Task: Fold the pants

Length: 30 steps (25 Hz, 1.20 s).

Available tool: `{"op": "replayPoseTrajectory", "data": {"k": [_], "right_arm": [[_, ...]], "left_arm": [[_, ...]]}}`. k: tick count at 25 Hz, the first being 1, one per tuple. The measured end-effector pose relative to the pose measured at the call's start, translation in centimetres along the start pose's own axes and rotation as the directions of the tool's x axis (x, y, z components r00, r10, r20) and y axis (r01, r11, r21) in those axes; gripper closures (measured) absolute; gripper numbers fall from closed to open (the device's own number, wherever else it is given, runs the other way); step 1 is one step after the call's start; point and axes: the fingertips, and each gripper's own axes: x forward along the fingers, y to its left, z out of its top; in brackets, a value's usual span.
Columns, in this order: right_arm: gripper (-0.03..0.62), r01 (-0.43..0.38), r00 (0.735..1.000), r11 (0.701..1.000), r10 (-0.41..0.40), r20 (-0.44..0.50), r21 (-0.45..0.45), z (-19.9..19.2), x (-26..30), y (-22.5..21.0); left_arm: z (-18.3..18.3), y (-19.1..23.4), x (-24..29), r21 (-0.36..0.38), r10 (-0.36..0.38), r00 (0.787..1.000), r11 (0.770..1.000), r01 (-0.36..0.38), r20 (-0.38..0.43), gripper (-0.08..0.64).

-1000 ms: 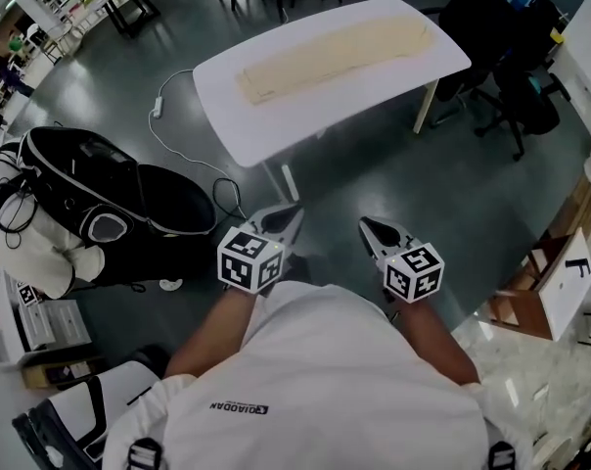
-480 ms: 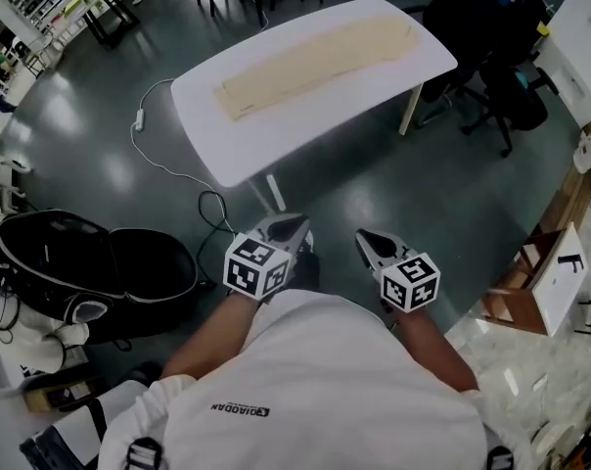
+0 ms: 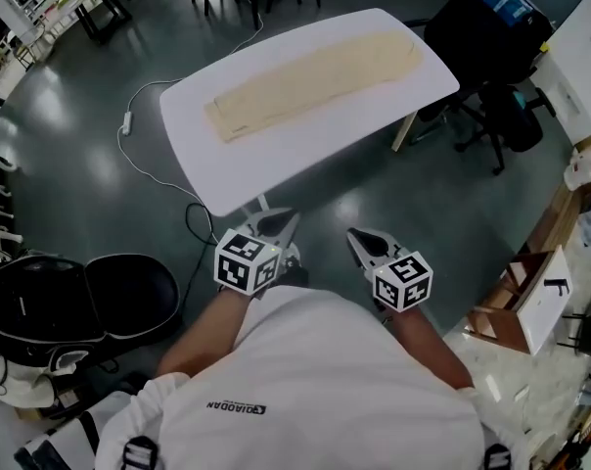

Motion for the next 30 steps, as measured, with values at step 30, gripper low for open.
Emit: {"op": "replayPoseTrajectory", "data": {"k": [30], "right_arm": [[0.574, -0.119, 0.992, 0.985, 0.112, -0.062, -0.123, 13.4, 20.7, -10.3]], "left_arm": [[6.8, 24.2, 3.5, -0.194, 0.263, 0.963, 0.949, -0.248, 0.056, 0.531]]}}
